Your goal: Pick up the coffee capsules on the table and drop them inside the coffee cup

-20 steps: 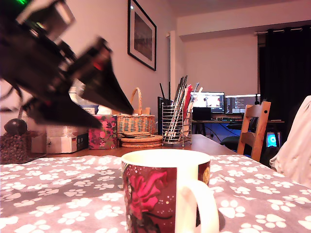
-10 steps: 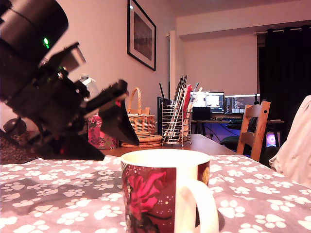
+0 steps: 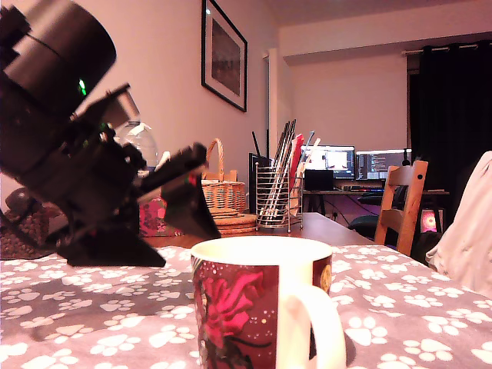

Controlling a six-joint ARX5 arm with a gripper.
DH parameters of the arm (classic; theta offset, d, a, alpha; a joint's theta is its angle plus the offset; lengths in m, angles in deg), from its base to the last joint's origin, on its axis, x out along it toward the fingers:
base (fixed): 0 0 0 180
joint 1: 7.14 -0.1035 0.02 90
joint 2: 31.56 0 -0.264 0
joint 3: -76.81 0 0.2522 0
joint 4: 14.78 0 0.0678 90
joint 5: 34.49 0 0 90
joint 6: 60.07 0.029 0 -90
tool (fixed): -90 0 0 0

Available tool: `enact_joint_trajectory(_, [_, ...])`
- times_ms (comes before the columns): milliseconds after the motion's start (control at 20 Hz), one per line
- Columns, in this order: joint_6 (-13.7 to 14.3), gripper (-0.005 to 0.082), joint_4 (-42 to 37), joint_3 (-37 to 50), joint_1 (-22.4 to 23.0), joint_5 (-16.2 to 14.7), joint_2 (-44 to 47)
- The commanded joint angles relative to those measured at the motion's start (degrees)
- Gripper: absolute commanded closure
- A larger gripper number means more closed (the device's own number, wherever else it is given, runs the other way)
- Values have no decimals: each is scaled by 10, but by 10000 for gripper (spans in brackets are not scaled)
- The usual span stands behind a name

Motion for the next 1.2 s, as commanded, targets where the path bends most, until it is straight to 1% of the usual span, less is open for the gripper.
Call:
enact_joint_trajectory(0, [-4,113,10,-19,1,2,16])
enact_joint_trajectory(150, [-4,113,32,-41,1,2,21])
enact_joint_trajectory(350, [-4,113,107,-77,-3,10,26])
enact_joint_trajectory(600, [-9,113,137,-113,-3,5,57])
enact_joint_trajectory(850, [-8,113,187,-152,-3,2,98])
enact_joint_trajectory(1000, [-8,119,192,-162,-3,1,111])
enact_joint_trajectory(1050, [-8,145,193,-162,-3,2,111])
enact_joint_trajectory(1150, [-8,241,199,-162,-3,2,111])
